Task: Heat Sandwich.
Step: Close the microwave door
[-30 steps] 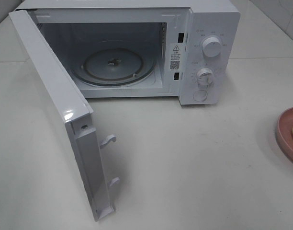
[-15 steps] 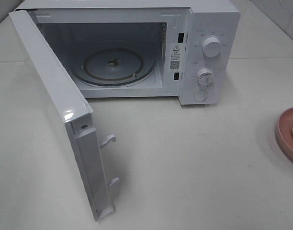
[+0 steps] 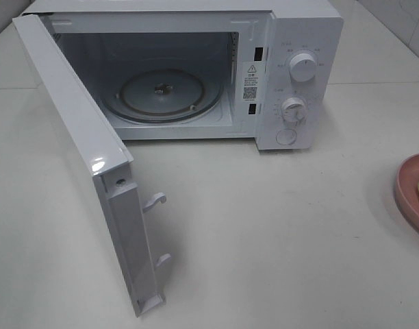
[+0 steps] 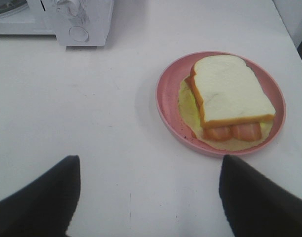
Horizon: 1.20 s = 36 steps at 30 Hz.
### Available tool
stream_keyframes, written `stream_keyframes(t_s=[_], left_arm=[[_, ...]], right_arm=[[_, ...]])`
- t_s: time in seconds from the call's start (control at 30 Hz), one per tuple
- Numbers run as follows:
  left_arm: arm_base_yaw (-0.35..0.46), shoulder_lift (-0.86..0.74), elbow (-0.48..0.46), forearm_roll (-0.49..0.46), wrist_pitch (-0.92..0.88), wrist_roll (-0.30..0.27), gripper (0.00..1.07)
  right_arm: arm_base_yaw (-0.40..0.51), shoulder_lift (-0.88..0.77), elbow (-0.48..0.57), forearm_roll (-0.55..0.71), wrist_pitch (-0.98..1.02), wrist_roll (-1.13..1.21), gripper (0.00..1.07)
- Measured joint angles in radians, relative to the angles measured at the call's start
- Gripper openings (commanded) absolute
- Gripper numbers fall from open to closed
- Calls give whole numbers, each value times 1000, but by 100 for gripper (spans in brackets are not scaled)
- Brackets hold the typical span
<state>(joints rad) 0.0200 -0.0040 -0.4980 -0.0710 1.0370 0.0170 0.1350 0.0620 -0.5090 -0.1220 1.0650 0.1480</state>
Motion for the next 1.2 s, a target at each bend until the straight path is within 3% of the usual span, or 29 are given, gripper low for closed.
stream_keyframes(t_s=[0.2,1.2], left_arm=[[0,0,0,0,0,0,101],[0,0,0,0,0,0,101]], right_arm=[[0,-65,0,0,-15,-23,76],[0,-65,0,1,-15,-40,76]])
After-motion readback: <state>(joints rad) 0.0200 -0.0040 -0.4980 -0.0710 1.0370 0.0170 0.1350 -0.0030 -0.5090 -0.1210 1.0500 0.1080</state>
